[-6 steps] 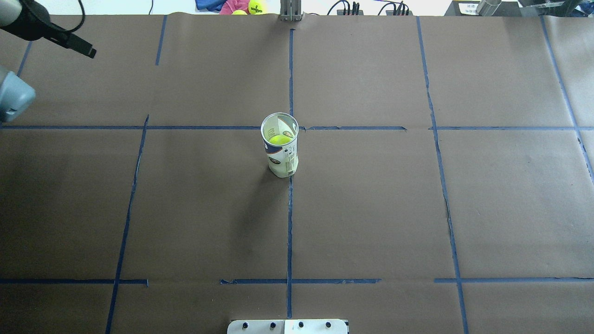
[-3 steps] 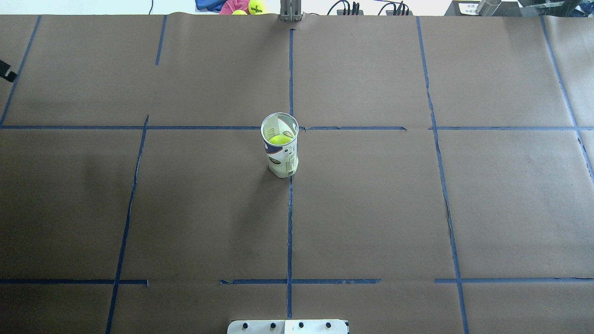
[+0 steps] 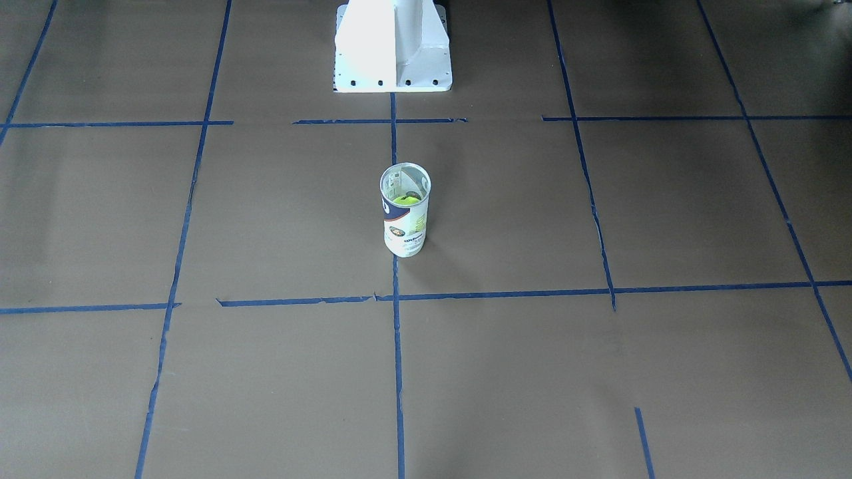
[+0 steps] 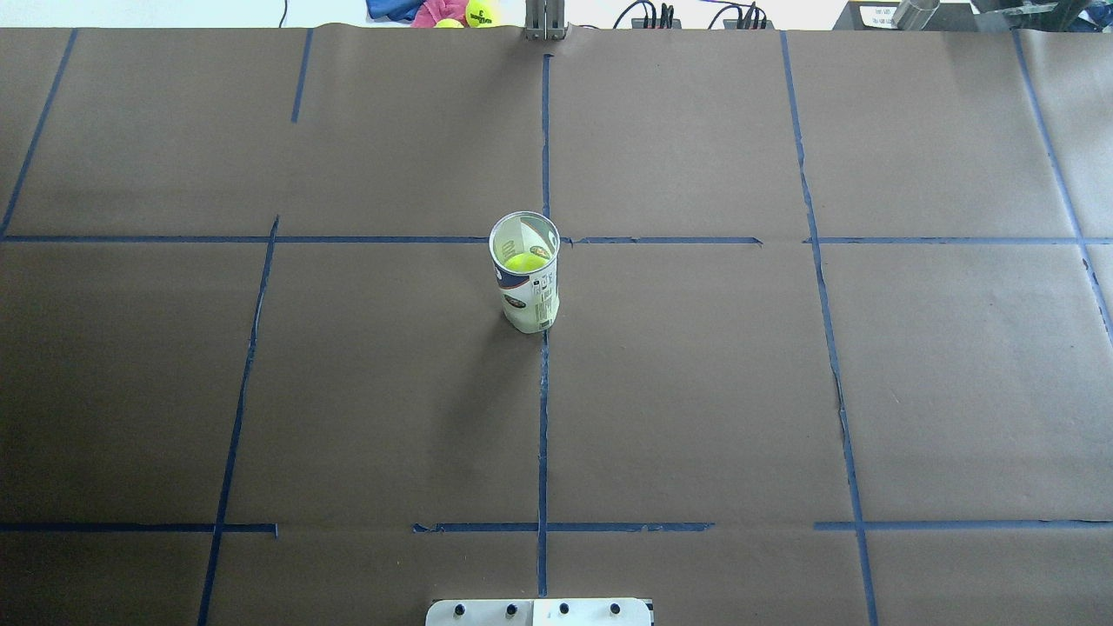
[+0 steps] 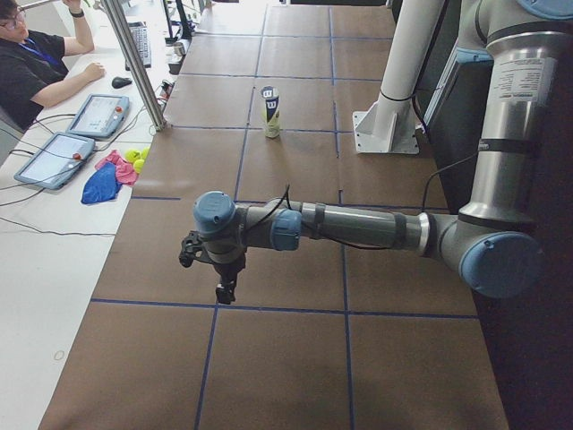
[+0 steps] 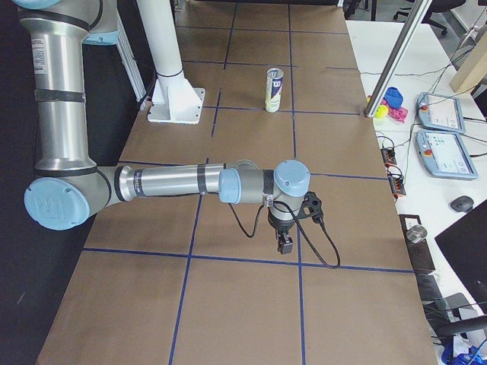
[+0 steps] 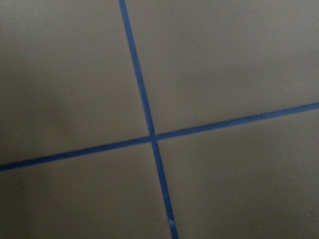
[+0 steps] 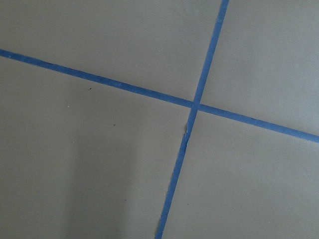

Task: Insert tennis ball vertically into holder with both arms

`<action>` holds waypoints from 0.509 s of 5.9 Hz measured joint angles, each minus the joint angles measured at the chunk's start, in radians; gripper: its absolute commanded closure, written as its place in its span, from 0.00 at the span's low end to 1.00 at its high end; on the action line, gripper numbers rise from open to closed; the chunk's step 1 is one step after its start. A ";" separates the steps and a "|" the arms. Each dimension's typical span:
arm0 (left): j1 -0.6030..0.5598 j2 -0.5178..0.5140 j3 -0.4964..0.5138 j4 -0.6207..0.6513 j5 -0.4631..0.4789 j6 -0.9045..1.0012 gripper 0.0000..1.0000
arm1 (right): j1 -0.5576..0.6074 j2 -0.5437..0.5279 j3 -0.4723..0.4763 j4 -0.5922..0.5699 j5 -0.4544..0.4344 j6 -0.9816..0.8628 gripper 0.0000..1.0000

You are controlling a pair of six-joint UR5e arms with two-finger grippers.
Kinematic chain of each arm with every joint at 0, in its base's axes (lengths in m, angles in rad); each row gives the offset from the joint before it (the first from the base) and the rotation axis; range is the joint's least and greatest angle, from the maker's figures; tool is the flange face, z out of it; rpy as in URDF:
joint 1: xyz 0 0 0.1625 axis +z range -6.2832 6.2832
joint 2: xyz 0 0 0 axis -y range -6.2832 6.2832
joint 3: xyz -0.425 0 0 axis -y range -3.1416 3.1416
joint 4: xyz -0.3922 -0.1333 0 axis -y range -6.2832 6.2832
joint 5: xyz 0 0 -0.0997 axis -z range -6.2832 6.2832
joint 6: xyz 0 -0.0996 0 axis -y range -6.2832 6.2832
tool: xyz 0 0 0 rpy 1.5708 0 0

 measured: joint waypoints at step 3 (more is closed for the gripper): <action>-0.019 0.057 -0.005 -0.002 0.006 0.003 0.00 | 0.000 -0.001 -0.022 0.001 0.000 0.000 0.00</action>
